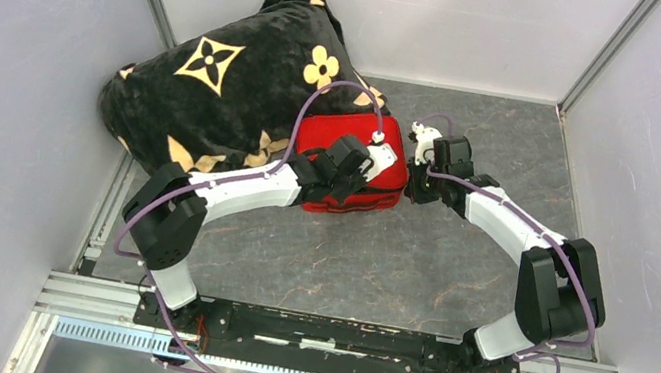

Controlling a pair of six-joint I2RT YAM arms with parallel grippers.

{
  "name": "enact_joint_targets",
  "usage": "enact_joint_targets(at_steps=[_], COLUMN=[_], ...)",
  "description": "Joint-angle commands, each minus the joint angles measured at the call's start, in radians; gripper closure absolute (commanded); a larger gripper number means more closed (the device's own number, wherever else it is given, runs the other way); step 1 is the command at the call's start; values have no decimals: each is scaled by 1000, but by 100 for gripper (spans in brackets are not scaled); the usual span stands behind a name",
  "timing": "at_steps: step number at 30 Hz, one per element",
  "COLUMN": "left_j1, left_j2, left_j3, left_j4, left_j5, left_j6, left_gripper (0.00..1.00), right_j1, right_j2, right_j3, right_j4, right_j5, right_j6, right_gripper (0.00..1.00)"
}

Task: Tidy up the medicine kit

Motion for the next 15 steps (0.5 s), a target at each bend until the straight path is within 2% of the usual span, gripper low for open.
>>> enact_joint_targets(at_steps=[1,7,12,15], left_j1=[12,17,20,20], left_j2=[55,82,85,88], left_j3=[64,89,103,110], left_j4=[11,-1,-3,-4], left_j5=[-54,-25,13,46], left_j6=[-38,-71,-85,-90], left_gripper=[90,96,98,98], right_j1=[7,7,14,44], right_j2=[-52,-132,-186,-178], right_j3=[-42,-90,-159,-160], right_j4=[-26,-28,77,120], right_j5=[-37,-162,-351,-381], right_j6=[-24,-44,-25,-3], right_gripper=[100,100,100,100])
